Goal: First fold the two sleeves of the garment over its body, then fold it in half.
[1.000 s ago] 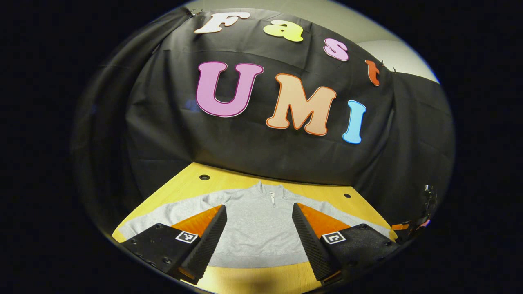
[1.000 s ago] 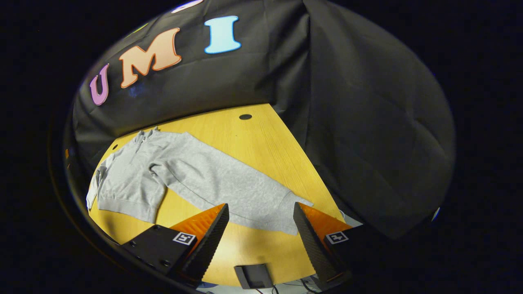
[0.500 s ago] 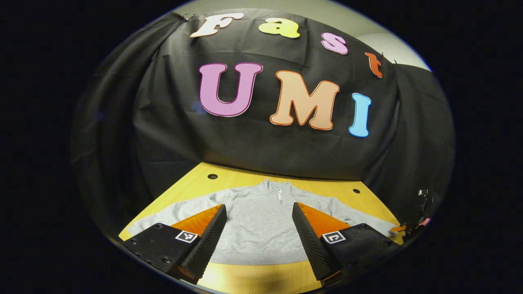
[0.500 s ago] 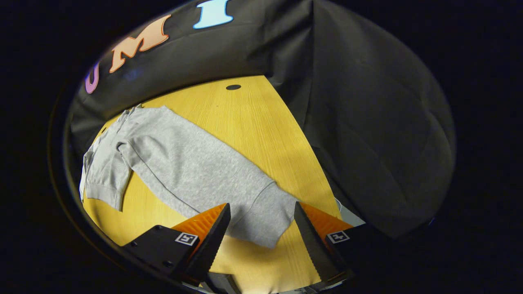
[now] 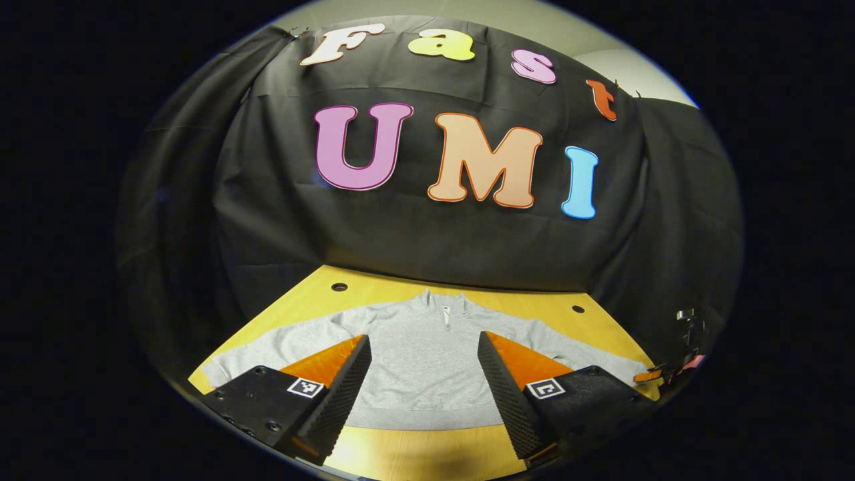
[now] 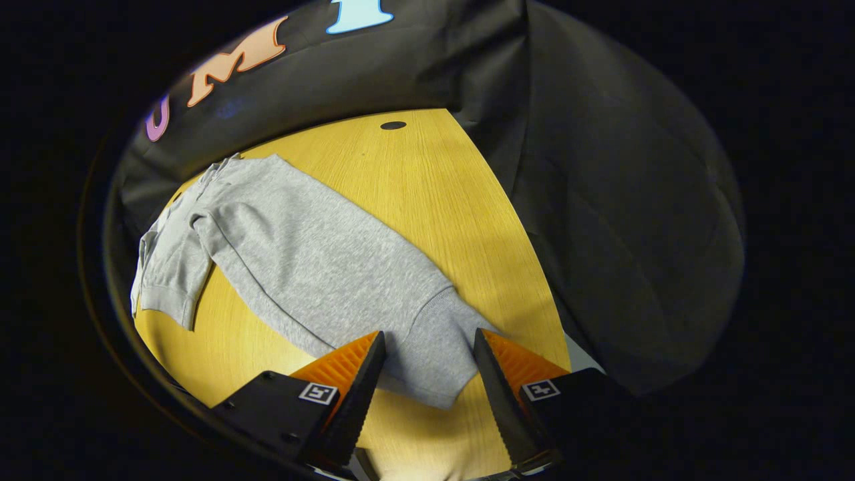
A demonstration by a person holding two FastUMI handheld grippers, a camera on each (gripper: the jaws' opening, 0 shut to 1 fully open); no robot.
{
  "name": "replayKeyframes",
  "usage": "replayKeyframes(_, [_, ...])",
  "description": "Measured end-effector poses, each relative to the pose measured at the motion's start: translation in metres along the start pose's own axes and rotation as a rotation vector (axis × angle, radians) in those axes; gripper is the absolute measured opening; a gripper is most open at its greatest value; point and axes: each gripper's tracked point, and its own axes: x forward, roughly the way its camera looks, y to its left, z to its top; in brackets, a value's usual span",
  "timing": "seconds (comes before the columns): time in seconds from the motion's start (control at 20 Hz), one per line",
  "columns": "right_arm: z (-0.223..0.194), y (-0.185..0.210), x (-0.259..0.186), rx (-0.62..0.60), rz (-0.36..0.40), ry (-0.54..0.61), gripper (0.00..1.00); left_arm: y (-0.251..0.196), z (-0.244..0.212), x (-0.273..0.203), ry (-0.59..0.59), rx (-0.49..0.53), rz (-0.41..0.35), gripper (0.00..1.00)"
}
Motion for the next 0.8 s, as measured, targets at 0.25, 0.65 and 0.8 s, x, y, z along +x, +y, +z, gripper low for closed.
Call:
replayKeyframes(0.25, [0.007,0.0,0.0,0.022,-0.037,-0.018,0.17,-0.001,0.001,0.0,-0.003,-0.02,-0.006,0.93])
replayKeyframes(0.65, [0.019,0.004,-0.025,0.046,-0.077,-0.085,0.1,0.018,0.0,-0.005,-0.004,-0.023,-0.02,0.93])
replayKeyframes(0.8, [0.027,0.011,-0.046,0.075,-0.08,-0.137,0.1,0.031,-0.002,-0.003,-0.002,-0.023,-0.048,0.93])
